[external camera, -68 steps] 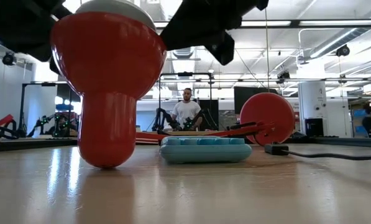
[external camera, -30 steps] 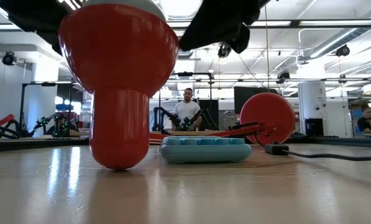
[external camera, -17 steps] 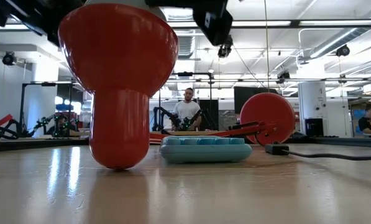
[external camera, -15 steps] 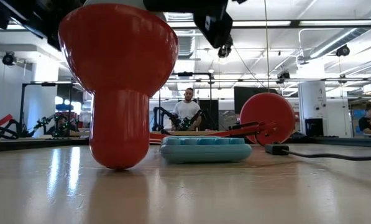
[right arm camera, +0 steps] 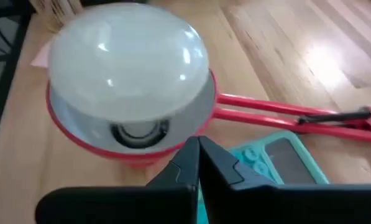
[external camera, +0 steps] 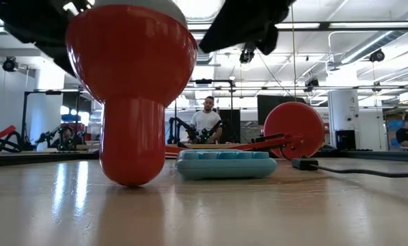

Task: Screw lightbulb
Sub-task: Remove the lightbulb from the orange desk lamp

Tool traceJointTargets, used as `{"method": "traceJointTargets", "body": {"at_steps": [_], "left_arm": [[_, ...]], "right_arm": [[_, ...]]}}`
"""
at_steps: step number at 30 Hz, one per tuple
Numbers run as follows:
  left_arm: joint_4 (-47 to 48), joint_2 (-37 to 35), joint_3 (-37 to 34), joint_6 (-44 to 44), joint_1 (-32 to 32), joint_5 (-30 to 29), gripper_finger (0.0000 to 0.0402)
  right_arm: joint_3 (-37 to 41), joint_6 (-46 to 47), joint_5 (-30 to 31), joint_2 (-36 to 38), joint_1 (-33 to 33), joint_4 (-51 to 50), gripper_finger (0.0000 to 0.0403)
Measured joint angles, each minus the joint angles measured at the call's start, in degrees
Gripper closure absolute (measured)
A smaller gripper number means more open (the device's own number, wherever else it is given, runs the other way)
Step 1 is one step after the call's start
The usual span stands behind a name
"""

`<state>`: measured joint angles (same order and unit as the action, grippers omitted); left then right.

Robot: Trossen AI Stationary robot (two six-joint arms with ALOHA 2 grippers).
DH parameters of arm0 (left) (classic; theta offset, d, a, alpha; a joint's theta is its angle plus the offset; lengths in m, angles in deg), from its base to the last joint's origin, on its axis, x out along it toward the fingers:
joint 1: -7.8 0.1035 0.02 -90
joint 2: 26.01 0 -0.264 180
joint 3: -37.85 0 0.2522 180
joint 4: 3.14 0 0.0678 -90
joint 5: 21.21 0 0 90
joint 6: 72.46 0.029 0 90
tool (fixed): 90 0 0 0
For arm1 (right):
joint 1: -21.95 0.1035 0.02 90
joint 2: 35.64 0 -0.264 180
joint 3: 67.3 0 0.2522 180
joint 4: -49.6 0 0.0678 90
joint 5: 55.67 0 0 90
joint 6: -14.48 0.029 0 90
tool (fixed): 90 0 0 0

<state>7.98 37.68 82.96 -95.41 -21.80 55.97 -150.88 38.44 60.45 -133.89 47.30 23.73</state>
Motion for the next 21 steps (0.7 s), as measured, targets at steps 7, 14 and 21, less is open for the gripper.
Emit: {"method": "traceJointTargets", "body": {"at_steps": [7, 14, 21], "left_arm": [[3.4, -1.1, 0.0, 0.8, 0.5, -9.6, 0.0401], [-3.3, 0.5, 0.0, 6.1, 3.9, -9.6, 0.0401], [-4.2, 3.3, 0.6, 3.6, 3.5, -5.1, 0.0401]], "right_arm": [[0.0, 1.1, -6.2, 0.4, 1.2, 3.7, 0.0403], [0.0, -1.8, -10.6, -3.1, 1.8, 15.4, 0.0403], [0.0, -1.6, -10.0, -3.9, 0.4, 13.2, 0.0403]]}}
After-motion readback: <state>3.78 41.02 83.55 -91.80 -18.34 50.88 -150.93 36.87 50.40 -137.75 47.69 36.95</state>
